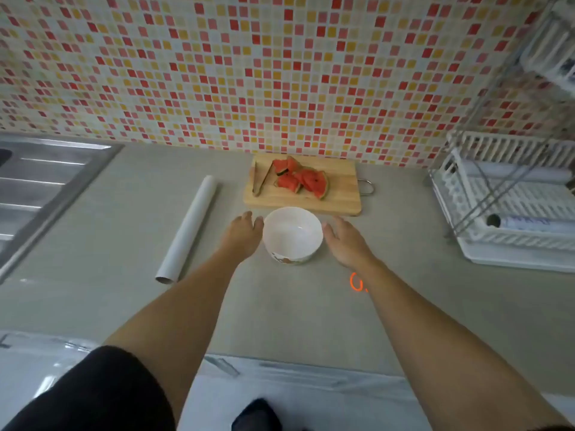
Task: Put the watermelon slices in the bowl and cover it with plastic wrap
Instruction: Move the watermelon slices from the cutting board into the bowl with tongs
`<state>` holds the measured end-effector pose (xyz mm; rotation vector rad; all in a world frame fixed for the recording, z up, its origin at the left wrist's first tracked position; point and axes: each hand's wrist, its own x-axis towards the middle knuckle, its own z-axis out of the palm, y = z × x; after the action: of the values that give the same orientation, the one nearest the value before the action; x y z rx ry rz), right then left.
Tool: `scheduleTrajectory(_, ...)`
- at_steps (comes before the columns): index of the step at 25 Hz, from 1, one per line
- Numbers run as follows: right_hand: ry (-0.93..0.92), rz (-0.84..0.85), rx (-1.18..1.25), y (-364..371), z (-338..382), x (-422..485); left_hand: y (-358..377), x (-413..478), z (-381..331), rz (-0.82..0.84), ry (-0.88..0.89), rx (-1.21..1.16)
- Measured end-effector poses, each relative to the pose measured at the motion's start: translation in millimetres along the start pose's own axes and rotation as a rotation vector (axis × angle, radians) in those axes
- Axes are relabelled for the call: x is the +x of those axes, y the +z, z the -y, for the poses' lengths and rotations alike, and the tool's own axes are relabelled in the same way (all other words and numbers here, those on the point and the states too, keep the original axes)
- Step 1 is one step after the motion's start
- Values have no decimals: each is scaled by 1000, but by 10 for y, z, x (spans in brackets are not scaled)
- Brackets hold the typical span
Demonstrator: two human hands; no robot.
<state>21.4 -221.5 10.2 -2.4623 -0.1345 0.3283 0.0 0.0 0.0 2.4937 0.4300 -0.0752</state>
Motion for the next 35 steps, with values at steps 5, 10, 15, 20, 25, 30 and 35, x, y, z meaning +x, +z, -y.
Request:
scheduleTrajectory(5,165,-20,117,290,-18,201,149,197,-5,55,-36,-56)
scheduleTrajectory(10,244,-82,193,511,-18,345,307,311,42,124,-28,-200)
scheduleTrajectory(15,263,-281,222,667,11,467,419,460,107,99,44,-157)
scheduleTrajectory(20,314,-266,264,615,46,693,419,696,4,81,61,-112)
scheduleTrajectory(25,331,-339,260,623,28,852,446,846,22,106,77,-195)
scheduleTrajectory(30,333,-404,222,689,-7,882,283,1204,-48,-73,21,-134)
scheduleTrajectory(35,299,-441,223,715,-37,872,249,1898,-102,-11,-78,178)
